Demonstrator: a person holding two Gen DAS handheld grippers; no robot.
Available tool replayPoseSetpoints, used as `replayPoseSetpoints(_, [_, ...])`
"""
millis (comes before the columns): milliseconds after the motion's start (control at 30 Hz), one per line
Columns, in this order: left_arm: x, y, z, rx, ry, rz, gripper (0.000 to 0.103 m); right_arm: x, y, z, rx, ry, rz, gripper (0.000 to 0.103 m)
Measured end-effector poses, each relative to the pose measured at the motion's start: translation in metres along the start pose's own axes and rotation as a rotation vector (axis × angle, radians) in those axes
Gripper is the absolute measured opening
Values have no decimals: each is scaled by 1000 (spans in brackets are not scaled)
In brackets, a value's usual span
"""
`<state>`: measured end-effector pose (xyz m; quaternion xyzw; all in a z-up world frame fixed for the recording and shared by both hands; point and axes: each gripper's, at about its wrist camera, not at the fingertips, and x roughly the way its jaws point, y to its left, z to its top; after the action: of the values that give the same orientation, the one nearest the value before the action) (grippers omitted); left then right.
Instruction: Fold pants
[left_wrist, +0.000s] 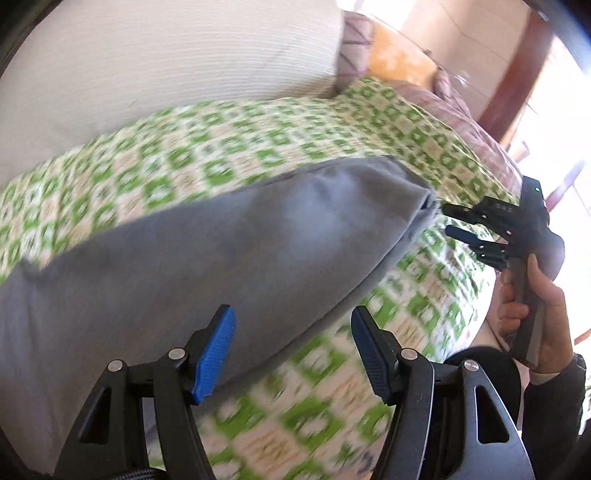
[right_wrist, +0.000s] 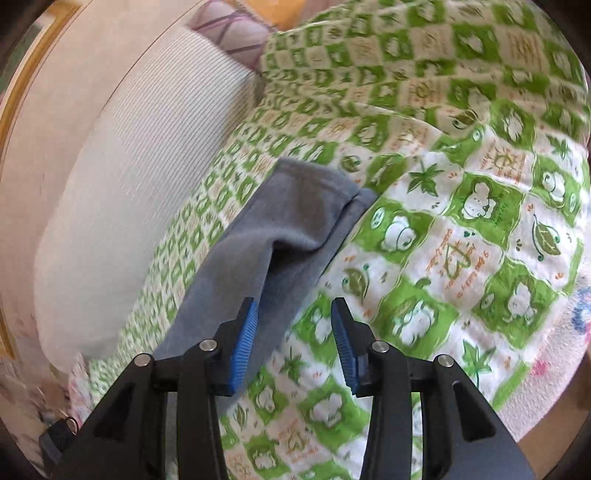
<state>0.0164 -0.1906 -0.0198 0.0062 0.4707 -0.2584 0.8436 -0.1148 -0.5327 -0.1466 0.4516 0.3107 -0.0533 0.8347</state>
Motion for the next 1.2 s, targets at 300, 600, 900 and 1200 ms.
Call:
replayPoseSetpoints(300, [63,-71,52,211,35,-30,67,10,-30,26,152,-31,1,43])
replayPoseSetpoints(600, [118,-80,44,337,174,121,28,27,-32,36,164,-3,34,50])
replayPoseSetpoints(900, [82,-58,25,231,214,-59,12,41,-20,41,69,-39,8,7])
replayPoseSetpoints(1200, [72,-19,28,16,194,-106,38,18,-8,39,21,-108,75,7])
